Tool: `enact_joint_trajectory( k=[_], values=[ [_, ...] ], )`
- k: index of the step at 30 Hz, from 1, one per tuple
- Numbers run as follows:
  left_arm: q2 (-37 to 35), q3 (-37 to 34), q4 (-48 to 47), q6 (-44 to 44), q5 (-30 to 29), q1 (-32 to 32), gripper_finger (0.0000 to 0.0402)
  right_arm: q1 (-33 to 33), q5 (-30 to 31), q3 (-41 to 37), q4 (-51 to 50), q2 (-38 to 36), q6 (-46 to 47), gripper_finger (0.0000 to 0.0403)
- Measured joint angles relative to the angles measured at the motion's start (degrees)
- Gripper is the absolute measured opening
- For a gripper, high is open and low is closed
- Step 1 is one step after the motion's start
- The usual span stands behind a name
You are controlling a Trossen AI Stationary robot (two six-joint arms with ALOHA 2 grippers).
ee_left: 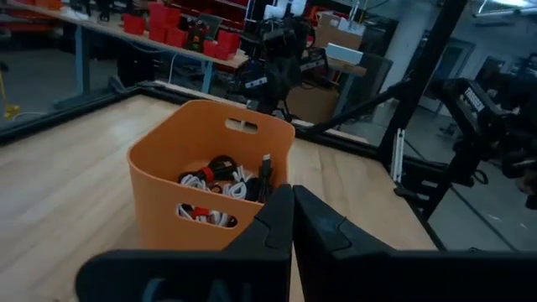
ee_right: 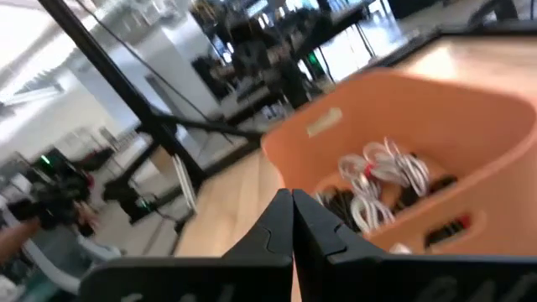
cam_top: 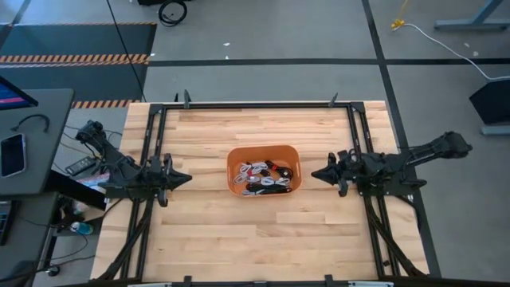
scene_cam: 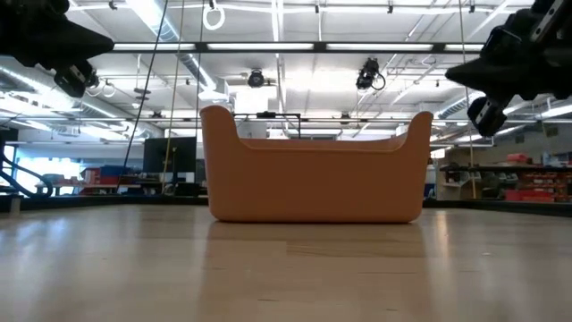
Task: Pick and place USB-C Cables
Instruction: Return to Home Position
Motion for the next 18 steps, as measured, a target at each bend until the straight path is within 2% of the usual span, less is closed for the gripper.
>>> enact_joint_trajectory(
  k=[8, 11, 15, 18],
  values=[
    [0.0, 0.0, 0.0, 2.04, 0.0, 0.02, 0.0007, 0.36, 0.36, 0.0, -2.49, 3.62, 0.02, 0.0],
    [0.0, 0.0, 0.04, 3.89, 0.0, 0.0, 0.0007, 0.33, 2.63, 0.0, -2.55, 4.06, 0.0, 0.0001],
    [0.01, 0.0, 0.02, 4.1, 0.01, 0.0, 0.0007, 0.29, 8.52, 0.0, -2.27, 4.11, 0.2, 0.0005],
    [0.02, 0.0, 0.02, 4.1, 0.0, 0.0, 0.0007, 0.35, 7.78, 0.0, 1.46, 4.13, -1.08, 0.0012]
  ],
)
